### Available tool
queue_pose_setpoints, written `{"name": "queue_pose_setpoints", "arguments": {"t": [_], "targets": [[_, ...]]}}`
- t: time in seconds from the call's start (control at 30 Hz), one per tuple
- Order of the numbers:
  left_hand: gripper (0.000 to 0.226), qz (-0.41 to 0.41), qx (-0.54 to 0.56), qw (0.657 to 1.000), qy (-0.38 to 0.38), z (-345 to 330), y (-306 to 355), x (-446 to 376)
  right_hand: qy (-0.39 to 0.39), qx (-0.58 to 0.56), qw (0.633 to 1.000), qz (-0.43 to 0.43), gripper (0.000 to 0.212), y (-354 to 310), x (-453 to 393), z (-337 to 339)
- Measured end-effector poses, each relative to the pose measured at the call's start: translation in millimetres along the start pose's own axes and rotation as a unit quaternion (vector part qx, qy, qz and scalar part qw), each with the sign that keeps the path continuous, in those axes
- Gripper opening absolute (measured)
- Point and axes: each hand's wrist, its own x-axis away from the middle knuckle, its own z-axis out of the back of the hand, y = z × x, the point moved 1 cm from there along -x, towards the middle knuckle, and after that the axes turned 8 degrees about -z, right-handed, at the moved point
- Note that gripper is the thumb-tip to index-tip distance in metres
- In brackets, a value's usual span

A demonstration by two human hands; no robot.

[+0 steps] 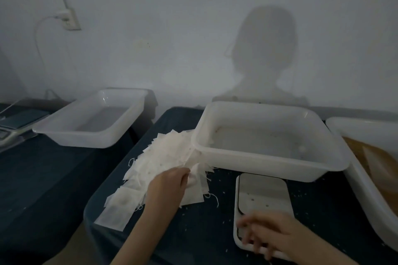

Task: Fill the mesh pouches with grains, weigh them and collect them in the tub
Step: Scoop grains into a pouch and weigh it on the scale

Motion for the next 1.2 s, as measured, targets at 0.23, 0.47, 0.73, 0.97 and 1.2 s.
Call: {"name": "queue_pose_setpoints", "arguments": {"t": [0.23,0.47,0.73,0.97,1.2], "targets": [[0.021,0.046,0.049,0.996,0.052,2,36,-25,0.201,-0.032,0.976,0.072,0.020,-40,-54,0],[0.030,0.010,0.206,0.978,-0.014,-16,80,-38,0.298,-0.095,0.947,0.069,0.044,-38,-75,10],[0.043,-0.028,0.141,0.989,-0.039,-27,108,-58,0.400,0.120,0.908,0.046,0.014,-12,-53,53],[0.040,-0.040,0.100,0.992,-0.062,-38,140,-78,0.452,0.254,0.853,0.053,0.031,-14,-39,71],[0.040,-0.039,0.157,0.981,-0.102,-53,148,-86,0.379,0.366,0.847,-0.065,0.030,1,-42,85]]}}
